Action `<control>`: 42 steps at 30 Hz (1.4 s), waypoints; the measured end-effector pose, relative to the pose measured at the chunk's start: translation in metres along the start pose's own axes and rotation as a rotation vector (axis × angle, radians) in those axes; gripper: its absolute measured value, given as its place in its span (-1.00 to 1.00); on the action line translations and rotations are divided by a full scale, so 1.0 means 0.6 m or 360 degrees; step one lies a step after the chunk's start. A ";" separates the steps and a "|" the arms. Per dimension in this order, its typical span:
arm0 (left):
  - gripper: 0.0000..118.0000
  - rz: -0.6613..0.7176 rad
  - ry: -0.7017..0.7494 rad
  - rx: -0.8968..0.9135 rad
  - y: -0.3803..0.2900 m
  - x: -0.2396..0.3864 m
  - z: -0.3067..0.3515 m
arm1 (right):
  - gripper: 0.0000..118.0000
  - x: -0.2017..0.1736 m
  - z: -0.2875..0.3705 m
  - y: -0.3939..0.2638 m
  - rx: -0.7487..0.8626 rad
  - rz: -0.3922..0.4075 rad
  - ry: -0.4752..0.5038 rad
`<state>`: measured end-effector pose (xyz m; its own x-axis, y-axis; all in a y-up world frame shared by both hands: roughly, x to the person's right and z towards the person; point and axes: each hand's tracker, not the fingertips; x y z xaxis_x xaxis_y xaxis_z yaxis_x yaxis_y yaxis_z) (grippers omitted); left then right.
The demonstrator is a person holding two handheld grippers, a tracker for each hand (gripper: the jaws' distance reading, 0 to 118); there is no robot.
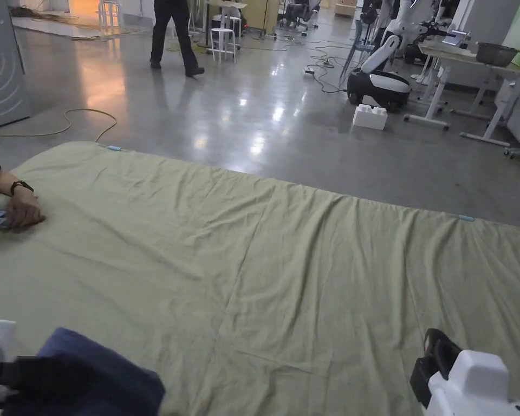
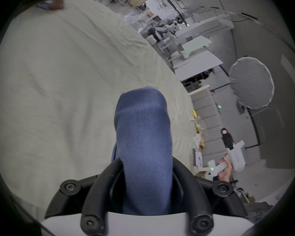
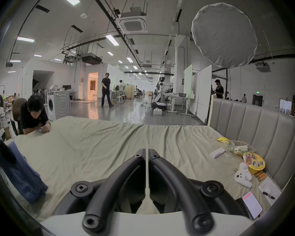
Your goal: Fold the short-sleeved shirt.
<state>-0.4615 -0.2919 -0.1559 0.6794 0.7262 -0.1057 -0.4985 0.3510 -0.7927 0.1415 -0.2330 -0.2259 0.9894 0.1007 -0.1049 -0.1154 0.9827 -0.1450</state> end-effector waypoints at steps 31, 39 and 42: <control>0.07 -0.0446 0.1598 0.0435 0.084 0.003 0.184 | -0.95 0.039 0.011 -0.017 0.0012 0.0059 -0.0034; 0.07 -0.0682 0.1283 0.0739 0.025 0.083 0.092 | -0.95 0.035 0.007 -0.020 -0.0005 0.0031 -0.0025; 0.07 -0.0800 0.1171 0.0836 -0.008 0.116 0.023 | -0.95 0.032 0.005 -0.025 -0.0025 0.0016 -0.0018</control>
<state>-0.4194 -0.2349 -0.1512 0.9471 -0.0548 -0.3161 -0.1186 0.8559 -0.5034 0.1625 -0.2451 -0.2230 0.9891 0.1121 -0.0953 -0.1263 0.9791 -0.1593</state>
